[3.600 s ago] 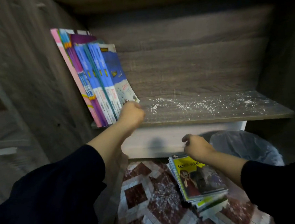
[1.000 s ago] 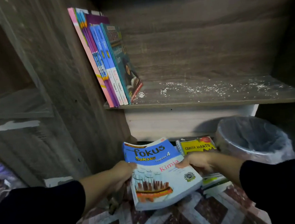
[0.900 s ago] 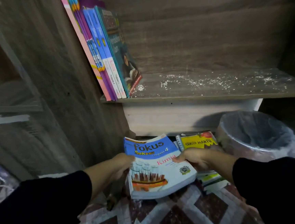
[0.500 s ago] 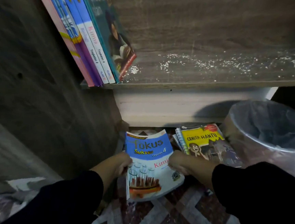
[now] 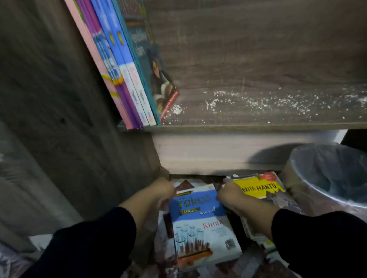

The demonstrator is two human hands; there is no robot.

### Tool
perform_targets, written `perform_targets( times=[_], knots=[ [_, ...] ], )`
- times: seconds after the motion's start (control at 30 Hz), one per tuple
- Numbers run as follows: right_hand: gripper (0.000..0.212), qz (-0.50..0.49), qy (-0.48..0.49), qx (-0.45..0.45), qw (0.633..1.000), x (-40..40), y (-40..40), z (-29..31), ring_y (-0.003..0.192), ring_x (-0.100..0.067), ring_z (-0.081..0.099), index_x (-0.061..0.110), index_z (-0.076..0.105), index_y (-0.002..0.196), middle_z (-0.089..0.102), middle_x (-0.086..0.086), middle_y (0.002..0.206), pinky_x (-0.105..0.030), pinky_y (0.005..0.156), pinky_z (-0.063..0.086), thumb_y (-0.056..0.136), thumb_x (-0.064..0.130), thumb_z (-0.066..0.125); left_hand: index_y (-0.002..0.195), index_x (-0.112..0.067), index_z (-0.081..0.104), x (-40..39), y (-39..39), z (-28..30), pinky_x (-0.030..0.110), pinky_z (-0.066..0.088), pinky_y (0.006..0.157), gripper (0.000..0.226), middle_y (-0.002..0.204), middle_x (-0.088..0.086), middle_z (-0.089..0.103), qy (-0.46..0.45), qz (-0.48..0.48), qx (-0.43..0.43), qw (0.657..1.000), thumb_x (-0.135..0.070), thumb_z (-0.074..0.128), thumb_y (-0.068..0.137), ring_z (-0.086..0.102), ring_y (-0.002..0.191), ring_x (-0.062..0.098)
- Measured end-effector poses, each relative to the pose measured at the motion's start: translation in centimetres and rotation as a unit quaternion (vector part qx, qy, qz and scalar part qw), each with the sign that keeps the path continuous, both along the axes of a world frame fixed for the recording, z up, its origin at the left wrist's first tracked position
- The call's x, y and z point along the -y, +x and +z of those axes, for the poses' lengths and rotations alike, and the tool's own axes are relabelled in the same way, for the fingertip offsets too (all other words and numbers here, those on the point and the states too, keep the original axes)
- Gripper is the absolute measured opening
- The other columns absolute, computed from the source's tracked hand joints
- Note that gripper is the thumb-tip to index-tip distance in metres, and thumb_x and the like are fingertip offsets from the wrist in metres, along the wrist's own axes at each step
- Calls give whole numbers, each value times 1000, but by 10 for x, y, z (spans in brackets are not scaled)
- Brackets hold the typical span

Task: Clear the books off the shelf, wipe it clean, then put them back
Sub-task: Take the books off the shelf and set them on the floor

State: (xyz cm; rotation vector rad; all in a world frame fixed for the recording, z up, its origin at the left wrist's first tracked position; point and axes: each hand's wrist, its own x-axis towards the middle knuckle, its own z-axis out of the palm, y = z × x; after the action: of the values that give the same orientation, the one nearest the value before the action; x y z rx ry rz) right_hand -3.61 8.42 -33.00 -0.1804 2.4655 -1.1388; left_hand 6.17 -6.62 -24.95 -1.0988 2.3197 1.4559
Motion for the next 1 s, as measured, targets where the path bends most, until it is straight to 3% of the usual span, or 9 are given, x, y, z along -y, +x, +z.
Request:
perform_targets(
  times=[0.1, 0.17, 0.27, 0.37, 0.47, 0.5, 0.63, 0.83, 1.0],
  knots=[
    [23, 11, -17, -11, 1000, -15, -1, 39, 75, -23, 58, 8, 56, 98, 61, -13, 89, -25, 58, 45, 78, -3, 60, 71, -11, 50, 5, -5, 52, 22, 42, 49, 23, 67, 6, 53, -63, -15, -29, 998, -4, 46, 93, 49, 53, 17],
    [21, 6, -43, -14, 999, -26, -7, 67, 73, -20, 51, 5, 57, 97, 54, -10, 84, -22, 57, 40, 80, -7, 57, 81, 0, 63, 10, -9, 107, 31, 54, 56, 15, 75, 16, 66, -173, 3, -115, 978, -5, 52, 90, 62, 61, 28],
    [2, 5, -73, -9, 997, -40, -9, 103, 59, -15, 36, -5, 53, 83, 41, -6, 71, -18, 49, 30, 83, -7, 53, 97, 0, 68, 14, -3, 172, 34, 53, 81, 22, 101, 20, 69, -336, 70, -267, 900, -11, 51, 90, 65, 95, 35],
    [19, 8, -103, 18, 995, -45, -9, 128, 59, -16, 27, 13, 45, 76, 39, -10, 75, -26, 60, 27, 88, -1, 48, 114, -2, 62, 12, 3, 210, 31, 44, 85, 27, 117, 18, 63, -398, 119, -353, 839, -8, 44, 94, 58, 108, 33],
    [13, 3, -111, 29, 993, -45, -2, 145, 66, -17, 32, 12, 51, 81, 56, -40, 100, -25, 59, 26, 91, 6, 44, 121, 3, 51, 13, -10, 214, 37, 43, 91, 31, 125, 21, 51, -424, 138, -341, 828, -12, 50, 94, 54, 111, 35],
    [12, 6, -115, 32, 993, -44, -1, 146, 71, -19, 34, 11, 52, 84, 58, -39, 107, -25, 60, 27, 92, 6, 43, 123, 4, 49, 14, -16, 213, 38, 43, 94, 35, 127, 21, 48, -424, 145, -329, 831, -16, 53, 94, 53, 112, 35],
    [14, 25, -131, 59, 989, -38, 1, 147, 80, -21, 39, 7, 55, 97, 60, -12, 92, -26, 61, 33, 94, 8, 42, 135, 6, 37, 7, -32, 214, 37, 48, 91, 56, 131, 21, 44, -430, 188, -299, 831, -21, 60, 92, 57, 111, 34],
    [12, 41, -114, 76, 990, -29, 0, 134, 71, -18, 48, 13, 56, 100, 60, -6, 91, -24, 59, 37, 93, 10, 48, 132, 1, 35, 4, -43, 220, 43, 50, 85, 59, 126, 19, 56, -373, 241, -330, 833, -30, 62, 90, 58, 114, 37],
    [17, 77, -77, 73, 991, -27, 6, 124, 76, -18, 53, 21, 58, 86, 60, -1, 86, -22, 54, 38, 92, 8, 48, 126, -1, 35, 11, -45, 218, 37, 45, 71, 66, 117, 17, 61, -500, 147, -211, 827, -50, 58, 88, 61, 106, 36]
  ],
)
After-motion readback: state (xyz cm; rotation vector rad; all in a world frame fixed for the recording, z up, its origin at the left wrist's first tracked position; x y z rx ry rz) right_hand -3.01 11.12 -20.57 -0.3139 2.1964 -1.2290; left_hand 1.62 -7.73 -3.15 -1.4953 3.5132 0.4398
